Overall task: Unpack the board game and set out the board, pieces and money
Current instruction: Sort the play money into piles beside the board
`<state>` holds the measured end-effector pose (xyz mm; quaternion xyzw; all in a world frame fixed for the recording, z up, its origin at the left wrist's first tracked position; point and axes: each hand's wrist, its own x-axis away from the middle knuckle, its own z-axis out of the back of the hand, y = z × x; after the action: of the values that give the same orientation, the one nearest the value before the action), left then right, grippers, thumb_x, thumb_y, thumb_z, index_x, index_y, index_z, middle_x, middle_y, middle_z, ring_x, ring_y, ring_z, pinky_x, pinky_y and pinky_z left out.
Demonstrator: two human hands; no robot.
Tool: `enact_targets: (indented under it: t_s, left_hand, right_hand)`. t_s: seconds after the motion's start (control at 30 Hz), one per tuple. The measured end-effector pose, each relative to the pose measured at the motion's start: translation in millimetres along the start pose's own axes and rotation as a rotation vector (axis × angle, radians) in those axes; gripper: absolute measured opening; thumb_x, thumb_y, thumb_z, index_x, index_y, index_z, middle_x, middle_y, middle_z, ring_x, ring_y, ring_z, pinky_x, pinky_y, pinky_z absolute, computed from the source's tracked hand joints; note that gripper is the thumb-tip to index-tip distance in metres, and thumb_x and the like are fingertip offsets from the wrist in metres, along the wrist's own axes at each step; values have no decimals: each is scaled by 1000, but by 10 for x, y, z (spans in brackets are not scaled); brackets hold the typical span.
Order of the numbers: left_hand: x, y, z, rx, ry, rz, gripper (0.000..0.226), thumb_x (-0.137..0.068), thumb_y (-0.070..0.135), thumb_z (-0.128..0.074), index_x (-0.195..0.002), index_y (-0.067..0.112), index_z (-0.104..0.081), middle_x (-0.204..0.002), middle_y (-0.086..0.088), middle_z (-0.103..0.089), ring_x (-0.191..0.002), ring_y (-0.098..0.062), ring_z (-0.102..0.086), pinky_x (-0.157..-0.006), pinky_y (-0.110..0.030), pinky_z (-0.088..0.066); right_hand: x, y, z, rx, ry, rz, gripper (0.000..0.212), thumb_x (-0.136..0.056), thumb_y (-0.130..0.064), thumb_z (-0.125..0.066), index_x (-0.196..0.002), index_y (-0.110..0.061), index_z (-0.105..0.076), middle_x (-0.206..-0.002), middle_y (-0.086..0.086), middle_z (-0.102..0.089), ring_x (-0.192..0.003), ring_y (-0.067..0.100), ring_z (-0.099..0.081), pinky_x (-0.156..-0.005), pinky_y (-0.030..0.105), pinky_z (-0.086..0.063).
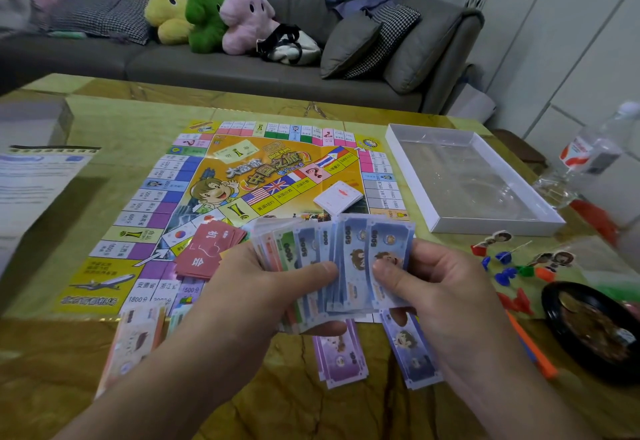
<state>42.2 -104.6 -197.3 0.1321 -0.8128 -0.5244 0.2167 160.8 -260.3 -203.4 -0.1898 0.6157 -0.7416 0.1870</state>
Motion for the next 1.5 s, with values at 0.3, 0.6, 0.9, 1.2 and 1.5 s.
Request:
enact_targets:
  t_s: [0.3, 0.6, 0.9, 1.2, 1.5]
  left_hand:
    - [-1, -4, -10, -33, -25, 26, 28, -84, 10, -74, -112, 12, -75, -102, -16, -80, -88, -39, -78, -64, -54, -65]
    - [0, -5, 14, -43, -39, 54, 25, -92, 8, -68, -117, 10, -72, -103, -15, -80, -89, -39, -78, -68, -53, -65]
    - [-39, -72, 48, -198, 98, -32, 17, -90, 14, -75, -106, 16, -77, -97, -11, -81, -84, -34, -79, -73, -59, -63]
    - [-59, -181, 28, -272, 170, -55, 10, -92, 16, -77, -96, 24, -80, -92, -10, -81, -78, -37, -78, -74, -58, -63]
    - [-2, 177, 288, -332, 85, 49, 17, -91, 15, -77, -108, 11, -74, -94, -13, -80, -82, -35, -79, -74, -57, -63]
  right_hand:
    - [40, -23, -54, -3, -157, -21, 14, -99, -23, -69, -100, -30, -82, -92, 2, -80, -84, 21, -77, -69, 45, -64]
    - [46, -43, -78, 38, -172, 23, 16, -99, -20, -68, -103, -31, -79, -96, -4, -81, -91, 14, -78, -73, 37, -66]
    - [61, -54, -118, 117, -73, 34, 14, -104, -21, -60, -107, -31, -70, -91, -14, -77, -85, 2, -75, -66, 23, -59]
    - [160, -13, -355, -7, -213, -75, 16, -110, -22, -48, -110, -18, -63, -106, -1, -72, -96, 11, -71, -76, 28, -64]
    - [30, -175, -320, 119, -71, 24, 18, -97, -2, -67, -91, -17, -75, -84, 2, -79, -76, 12, -76, -55, 21, -56]
